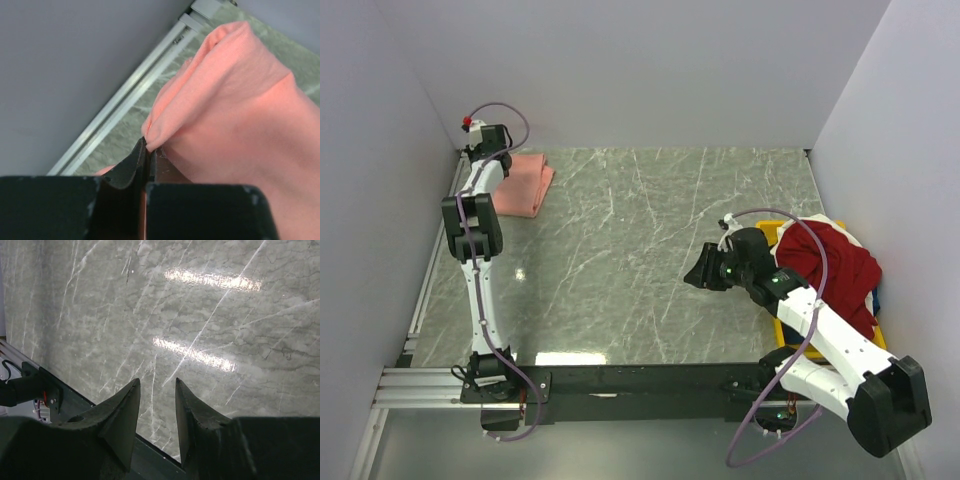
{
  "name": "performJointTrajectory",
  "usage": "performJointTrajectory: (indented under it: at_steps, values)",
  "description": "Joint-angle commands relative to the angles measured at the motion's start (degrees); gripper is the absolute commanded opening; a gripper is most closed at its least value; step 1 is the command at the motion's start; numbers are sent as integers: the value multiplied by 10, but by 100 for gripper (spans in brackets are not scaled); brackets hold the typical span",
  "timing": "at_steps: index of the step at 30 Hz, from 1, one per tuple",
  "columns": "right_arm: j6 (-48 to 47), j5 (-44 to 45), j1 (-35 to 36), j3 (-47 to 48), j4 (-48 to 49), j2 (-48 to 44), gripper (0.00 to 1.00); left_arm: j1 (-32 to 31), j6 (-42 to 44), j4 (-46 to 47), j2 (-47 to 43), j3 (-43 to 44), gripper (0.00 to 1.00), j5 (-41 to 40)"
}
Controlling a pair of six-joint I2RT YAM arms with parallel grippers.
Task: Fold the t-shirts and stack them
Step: Neatly place the folded tshirt to the corner, then reset both grippers
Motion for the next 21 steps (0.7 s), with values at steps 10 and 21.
performJointTrajectory:
  at_steps: [10, 21]
  values:
    - [-13, 2, 0, -10, 27, 3, 41, 16, -13, 28, -17, 20, 38, -11]
    - [-15, 4, 0, -7, 26, -1, 41, 0, -23, 54, -113, -22, 66, 7]
